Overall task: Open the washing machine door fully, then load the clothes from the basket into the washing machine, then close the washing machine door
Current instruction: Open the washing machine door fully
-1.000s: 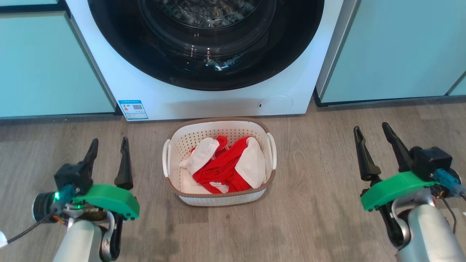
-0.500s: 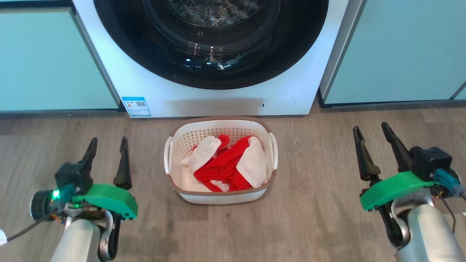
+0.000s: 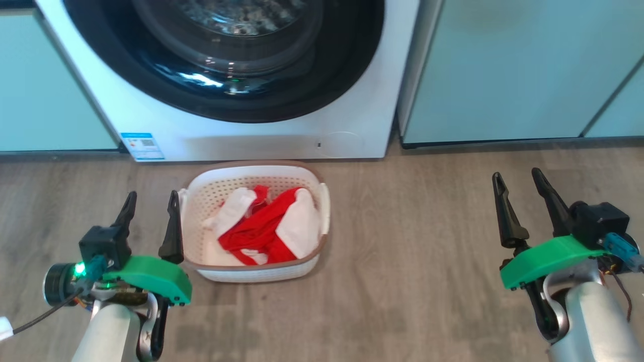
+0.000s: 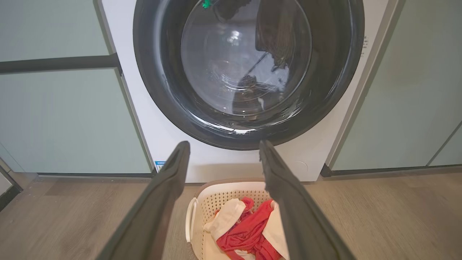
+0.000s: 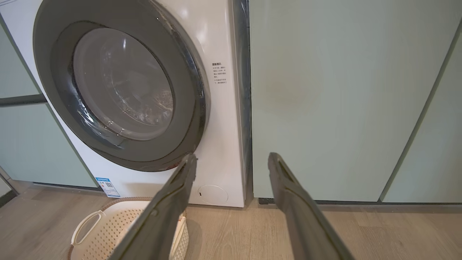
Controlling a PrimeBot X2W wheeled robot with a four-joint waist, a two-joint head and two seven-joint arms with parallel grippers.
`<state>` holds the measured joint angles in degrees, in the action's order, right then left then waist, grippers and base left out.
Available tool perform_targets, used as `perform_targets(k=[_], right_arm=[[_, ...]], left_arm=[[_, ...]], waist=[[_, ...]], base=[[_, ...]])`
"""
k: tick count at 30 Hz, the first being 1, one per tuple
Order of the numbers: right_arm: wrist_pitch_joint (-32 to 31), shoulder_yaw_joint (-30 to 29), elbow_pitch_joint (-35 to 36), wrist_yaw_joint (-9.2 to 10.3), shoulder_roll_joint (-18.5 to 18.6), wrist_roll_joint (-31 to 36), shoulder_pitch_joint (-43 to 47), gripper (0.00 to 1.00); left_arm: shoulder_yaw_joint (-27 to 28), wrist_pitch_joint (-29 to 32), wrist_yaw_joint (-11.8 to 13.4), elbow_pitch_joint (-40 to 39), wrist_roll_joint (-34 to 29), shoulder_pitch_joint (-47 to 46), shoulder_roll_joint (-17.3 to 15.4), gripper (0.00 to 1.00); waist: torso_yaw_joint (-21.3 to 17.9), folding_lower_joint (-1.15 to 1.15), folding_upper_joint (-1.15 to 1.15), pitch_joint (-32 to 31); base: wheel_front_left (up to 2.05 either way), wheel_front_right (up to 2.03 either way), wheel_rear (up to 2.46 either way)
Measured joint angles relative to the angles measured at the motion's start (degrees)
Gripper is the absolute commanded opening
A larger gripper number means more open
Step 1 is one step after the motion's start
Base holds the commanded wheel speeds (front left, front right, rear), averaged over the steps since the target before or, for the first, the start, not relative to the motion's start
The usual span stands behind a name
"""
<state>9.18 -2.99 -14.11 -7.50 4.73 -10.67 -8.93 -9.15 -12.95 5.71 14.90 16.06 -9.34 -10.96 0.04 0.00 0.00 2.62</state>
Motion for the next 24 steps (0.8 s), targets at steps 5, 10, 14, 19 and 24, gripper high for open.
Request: perform_targets(k=[5, 10, 14, 19, 24], right_arm=[[0.4, -0.2, 0.0, 0.00, 0.0, 0.0, 0.0, 1.00], [0.4, -0.5, 0.0, 0.00, 0.0, 0.0, 0.0, 1.00], [0.4, -0.5, 0.0, 0.00, -0.1, 0.0, 0.0, 1.00], [0.4, -0.5, -0.1, 0.00, -0.3, 0.0, 0.0, 1.00], [0.5, -0.5, -0.1, 0.00, -0.5, 0.0, 0.0, 1.00]], left_arm=[[-0.1, -0.2, 0.0, 0.0, 0.1, 0.0, 0.0, 1.00], [-0.3, -0.5, -0.5, -0.2, 0.1, -0.2, 0.1, 1.00], [-0.3, -0.7, -0.5, -0.2, 0.1, -0.2, 0.0, 1.00], [-0.3, -0.7, -0.5, -0.1, 0.1, -0.3, -0.1, 1.00], [-0.3, -0.8, -0.5, -0.1, 0.6, -0.3, -0.1, 1.00]], waist=[[-0.3, 0.00, 0.00, 0.0], [-0.6, 0.00, 0.00, 0.1], [-0.7, 0.00, 0.00, 0.0], [-0.8, 0.00, 0.00, 0.0], [-0.8, 0.00, 0.00, 0.0]], base=[[1.07, 1.07, -2.13], [0.72, 0.72, -1.44], [0.37, 0.37, -0.73], [0.00, 0.00, 0.00], [0.00, 0.00, 0.00]])
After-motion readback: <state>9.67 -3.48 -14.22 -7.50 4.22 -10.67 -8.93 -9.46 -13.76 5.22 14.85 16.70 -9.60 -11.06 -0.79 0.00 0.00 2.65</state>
